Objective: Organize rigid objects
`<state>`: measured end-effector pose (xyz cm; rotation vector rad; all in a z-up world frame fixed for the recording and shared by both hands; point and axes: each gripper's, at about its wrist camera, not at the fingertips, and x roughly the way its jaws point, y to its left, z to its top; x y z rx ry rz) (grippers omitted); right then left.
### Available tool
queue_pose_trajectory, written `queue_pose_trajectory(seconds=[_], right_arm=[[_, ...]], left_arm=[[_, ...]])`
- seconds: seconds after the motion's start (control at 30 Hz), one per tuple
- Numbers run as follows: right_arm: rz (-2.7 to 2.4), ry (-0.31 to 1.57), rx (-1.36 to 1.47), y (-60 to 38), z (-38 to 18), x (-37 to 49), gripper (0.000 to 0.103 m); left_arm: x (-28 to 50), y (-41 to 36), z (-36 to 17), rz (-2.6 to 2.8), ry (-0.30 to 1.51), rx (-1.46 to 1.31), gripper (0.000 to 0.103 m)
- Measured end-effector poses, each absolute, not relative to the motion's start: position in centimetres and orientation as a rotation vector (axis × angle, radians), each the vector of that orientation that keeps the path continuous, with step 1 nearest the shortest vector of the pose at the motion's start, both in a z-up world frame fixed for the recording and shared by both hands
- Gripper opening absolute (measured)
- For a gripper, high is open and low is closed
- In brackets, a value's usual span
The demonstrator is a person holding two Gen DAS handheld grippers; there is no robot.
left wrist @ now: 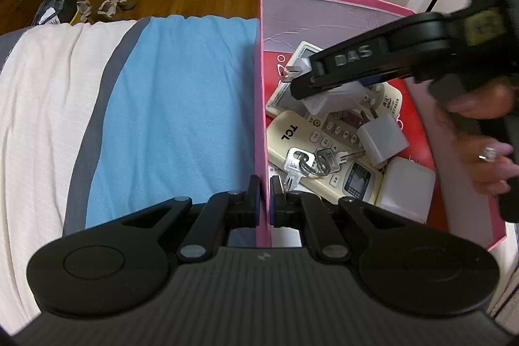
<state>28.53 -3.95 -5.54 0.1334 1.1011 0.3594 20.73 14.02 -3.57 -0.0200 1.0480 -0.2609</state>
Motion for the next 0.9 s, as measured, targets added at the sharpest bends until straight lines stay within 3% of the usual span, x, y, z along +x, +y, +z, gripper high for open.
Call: queue_pose_trajectory(seconds=[0.1, 0.17, 0.33, 0.9], right_arm=[[0.348, 1.077, 0.132, -3.6, -5.8, 28.5, 0.062], [0.362, 1.054, 0.159, -3.9, -5.3, 28.4, 0.068], [0.387, 1.001, 0.226, -6.1, -3.5, 26.9, 0.068], [0.383, 0.604, 0.102, -15.6, 5.8, 10.9, 0.068]], left_arm=[[20.8, 14.0, -3.7, -0.261, 1.052, -0.018, 0.005], [20.9, 14.0, -3.9, -0.259, 1.059, -0.018, 0.005], [20.8, 13.7, -3.9, -0.259, 1.057, -0.004, 0.005], [17.2, 13.2, -0.4, -0.169, 0.986, 0.014, 0.006]])
